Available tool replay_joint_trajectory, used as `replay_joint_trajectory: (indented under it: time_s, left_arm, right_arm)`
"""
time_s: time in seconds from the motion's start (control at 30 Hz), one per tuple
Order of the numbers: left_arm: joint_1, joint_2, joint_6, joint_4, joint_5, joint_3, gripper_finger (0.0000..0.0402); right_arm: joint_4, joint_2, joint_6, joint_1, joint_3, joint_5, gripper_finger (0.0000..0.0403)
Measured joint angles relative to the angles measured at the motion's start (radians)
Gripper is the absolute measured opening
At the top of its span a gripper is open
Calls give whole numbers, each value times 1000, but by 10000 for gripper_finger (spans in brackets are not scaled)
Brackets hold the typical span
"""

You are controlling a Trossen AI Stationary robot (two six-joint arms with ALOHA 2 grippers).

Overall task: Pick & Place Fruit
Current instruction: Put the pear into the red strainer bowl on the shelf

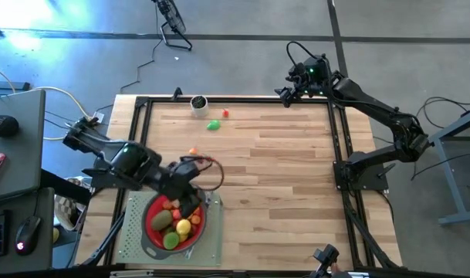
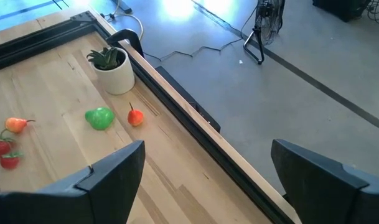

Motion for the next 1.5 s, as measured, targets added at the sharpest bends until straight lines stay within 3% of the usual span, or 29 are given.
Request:
replay_joint_trajectory:
  time_s: [0.37, 0.63, 0.87, 1.13, 1.33, 1.5]
  left_arm:
    - [255, 0, 237, 95, 51, 0, 154]
    - [451, 0, 260, -23, 63, 0, 154]
    - [611, 0, 260, -165, -39, 0, 154]
    - [722, 0, 247, -232, -147, 0, 154]
    - [777, 0, 334, -211, -158, 0, 154]
    - [783, 10, 306, -194, -166, 0, 154]
  right_arm:
    - [0, 0, -18, 0, 0, 0, 341]
    - [0, 0, -28, 0, 0, 0, 341]
    - [0, 0, -24, 0, 0, 0, 341]
    - [0, 0, -23, 0, 0, 0, 341]
    - [0, 0, -28, 0, 0, 1, 341]
    - [5, 0, -30, 0, 0, 1, 341]
